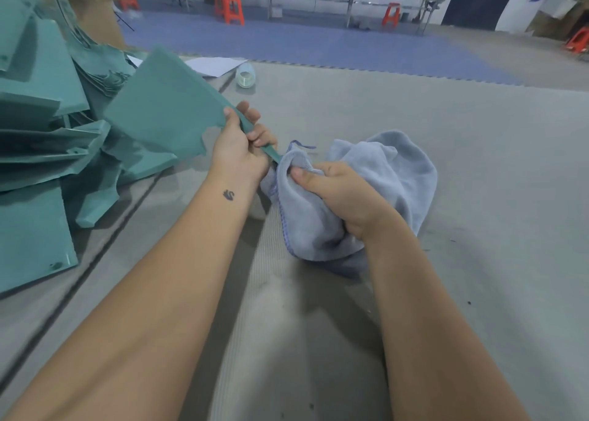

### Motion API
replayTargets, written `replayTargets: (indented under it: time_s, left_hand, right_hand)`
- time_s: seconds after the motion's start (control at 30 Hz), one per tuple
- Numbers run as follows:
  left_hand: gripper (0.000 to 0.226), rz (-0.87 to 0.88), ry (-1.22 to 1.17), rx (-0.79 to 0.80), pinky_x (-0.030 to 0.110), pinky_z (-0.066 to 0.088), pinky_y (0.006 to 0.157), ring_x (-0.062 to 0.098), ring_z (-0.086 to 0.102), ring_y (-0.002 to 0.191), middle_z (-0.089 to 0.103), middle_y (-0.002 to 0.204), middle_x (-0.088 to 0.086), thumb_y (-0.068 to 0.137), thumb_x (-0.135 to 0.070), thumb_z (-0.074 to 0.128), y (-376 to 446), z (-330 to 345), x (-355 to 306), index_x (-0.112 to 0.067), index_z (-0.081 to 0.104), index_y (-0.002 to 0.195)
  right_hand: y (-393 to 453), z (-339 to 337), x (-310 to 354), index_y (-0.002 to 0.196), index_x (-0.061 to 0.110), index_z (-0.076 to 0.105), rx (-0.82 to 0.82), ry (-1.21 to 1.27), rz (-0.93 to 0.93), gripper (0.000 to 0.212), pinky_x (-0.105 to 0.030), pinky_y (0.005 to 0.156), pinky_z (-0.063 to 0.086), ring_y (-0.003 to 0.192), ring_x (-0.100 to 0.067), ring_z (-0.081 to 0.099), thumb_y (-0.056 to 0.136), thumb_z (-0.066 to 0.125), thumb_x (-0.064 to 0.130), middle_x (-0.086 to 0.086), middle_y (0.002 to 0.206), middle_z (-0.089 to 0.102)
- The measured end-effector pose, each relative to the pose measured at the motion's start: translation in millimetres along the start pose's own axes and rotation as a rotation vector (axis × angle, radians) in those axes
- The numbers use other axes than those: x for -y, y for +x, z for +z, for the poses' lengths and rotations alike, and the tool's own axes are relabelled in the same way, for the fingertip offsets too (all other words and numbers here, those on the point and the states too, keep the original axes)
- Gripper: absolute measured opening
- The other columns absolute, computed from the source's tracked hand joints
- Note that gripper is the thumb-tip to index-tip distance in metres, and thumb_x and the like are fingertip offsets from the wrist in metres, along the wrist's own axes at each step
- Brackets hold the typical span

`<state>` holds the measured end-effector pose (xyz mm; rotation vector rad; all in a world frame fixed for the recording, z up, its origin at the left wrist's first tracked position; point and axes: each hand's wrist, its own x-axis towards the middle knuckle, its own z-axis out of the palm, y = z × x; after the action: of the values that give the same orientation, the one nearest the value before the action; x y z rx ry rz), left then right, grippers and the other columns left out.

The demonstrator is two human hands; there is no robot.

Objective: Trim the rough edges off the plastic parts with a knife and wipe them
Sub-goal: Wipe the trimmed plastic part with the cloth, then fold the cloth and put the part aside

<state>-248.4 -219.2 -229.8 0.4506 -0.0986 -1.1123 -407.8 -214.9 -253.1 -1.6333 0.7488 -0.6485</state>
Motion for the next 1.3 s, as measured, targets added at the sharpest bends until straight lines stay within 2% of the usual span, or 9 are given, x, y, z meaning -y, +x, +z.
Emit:
replayTargets:
  time_s: [0.17, 0.3, 0.43, 0.57, 0.63, 0.7, 0.8, 0.93, 1.3]
  left_hand:
    - [0.033, -0.097, 0.201, 0.041, 0.011, 0.019, 0.032, 0.001, 0.024, 0.032, 0.046, 0.062, -0.005, 0.105, -0.032, 0.033, -10.4, -14.6, -2.0, -0.016, 0.051, 0.083]
    - [0.032, -0.309, 0.195, 0.088, 0.010, 0.014, 0.036, 0.002, 0.027, 0.032, 0.046, 0.059, -0.003, 0.103, -0.028, 0.032, -20.6, -32.1, -9.5, -0.014, 0.043, 0.077]
    - [0.026, -0.349, 0.245, 0.121, 0.008, 0.021, 0.035, 0.002, 0.033, 0.035, 0.049, 0.061, -0.002, 0.101, -0.022, 0.034, -38.5, -35.1, -18.6, -0.013, 0.043, 0.079]
    - [0.023, -0.370, 0.417, 0.341, 0.011, 0.031, 0.035, 0.003, 0.037, 0.037, 0.047, 0.055, -0.006, 0.092, -0.028, 0.045, -65.8, -30.0, -28.1, -0.016, 0.059, 0.078]
    - [0.029, -0.363, 0.537, 0.373, 0.013, 0.031, 0.034, 0.004, 0.037, 0.036, 0.048, 0.054, -0.004, 0.094, -0.028, 0.044, -73.5, -28.6, -26.6, -0.015, 0.062, 0.076]
    - [0.027, -0.265, 0.741, 0.331, 0.014, 0.032, 0.035, 0.008, 0.039, 0.035, 0.051, 0.052, -0.001, 0.102, -0.025, 0.038, -78.1, -28.6, -17.8, -0.013, 0.053, 0.082]
    - [0.027, -0.166, 1.080, 0.333, 0.019, 0.039, 0.035, 0.015, 0.048, 0.034, 0.055, 0.046, 0.004, 0.105, -0.021, 0.035, -87.2, -20.4, 5.4, -0.008, 0.047, 0.084]
    - [0.013, -0.140, 1.230, 0.463, 0.023, 0.045, 0.040, 0.021, 0.052, 0.041, 0.055, 0.051, 0.010, 0.100, -0.015, 0.041, -107.5, 12.8, 53.3, -0.004, 0.048, 0.097]
    - [0.026, -0.488, 1.467, 1.329, 0.013, 0.037, 0.036, 0.011, 0.048, 0.032, 0.052, 0.040, 0.001, 0.094, -0.014, 0.038, -318.5, 68.8, 284.9, -0.011, 0.050, 0.071]
  right_hand:
    - [9.7, -27.5, 22.9, 0.079, 0.026, 0.055, -0.623, -0.298, 0.190, 0.025, -0.028, 0.070, 0.038, 0.073, -0.007, 0.056, 0.097, 0.048, 0.042, 0.011, 0.074, 0.057]
    - [-1.0, -31.8, 20.1, 0.104, 0.025, 0.045, -1.216, 0.435, -0.250, 0.012, -0.012, 0.066, 0.043, 0.079, 0.005, 0.059, 0.096, 0.050, 0.018, 0.014, 0.094, 0.053]
    - [12.9, -6.2, 21.8, 0.146, 0.027, 0.032, -0.928, 0.090, -0.335, 0.053, -0.002, 0.088, 0.032, 0.111, 0.011, 0.052, 0.096, 0.047, 0.030, 0.018, 0.126, 0.052]
    - [27.7, 41.8, 9.6, 0.119, 0.019, 0.065, -0.182, -0.098, 0.024, 0.041, -0.021, 0.104, 0.041, 0.113, -0.021, 0.059, 0.104, 0.035, 0.042, -0.009, 0.122, 0.064]
    - [28.1, 55.4, 8.9, 0.083, 0.029, 0.069, -0.149, 0.146, 0.121, 0.039, -0.035, 0.081, 0.057, 0.073, -0.016, 0.067, 0.098, 0.042, 0.052, 0.006, 0.074, 0.068]
    - [29.1, 54.2, 12.2, 0.092, 0.014, 0.068, -0.153, 0.429, 0.084, 0.060, -0.026, 0.043, 0.048, 0.041, -0.015, 0.054, 0.098, 0.031, 0.062, 0.000, 0.056, 0.059]
    - [18.4, 38.8, 24.6, 0.112, 0.002, 0.063, -0.287, 0.443, -0.028, 0.060, -0.032, 0.042, 0.047, 0.043, -0.027, 0.054, 0.095, 0.044, 0.056, -0.016, 0.072, 0.064]
    - [-18.9, 3.0, 30.6, 0.105, 0.010, 0.062, -0.733, 0.212, -0.125, 0.014, -0.048, 0.089, 0.055, 0.095, -0.032, 0.068, 0.094, 0.053, 0.007, -0.013, 0.101, 0.071]
    - [-338.3, -136.0, -23.0, 0.080, 0.014, 0.059, -1.694, 0.386, -0.243, 0.019, -0.032, 0.066, 0.048, 0.073, -0.025, 0.061, 0.093, 0.053, 0.001, -0.014, 0.084, 0.065]
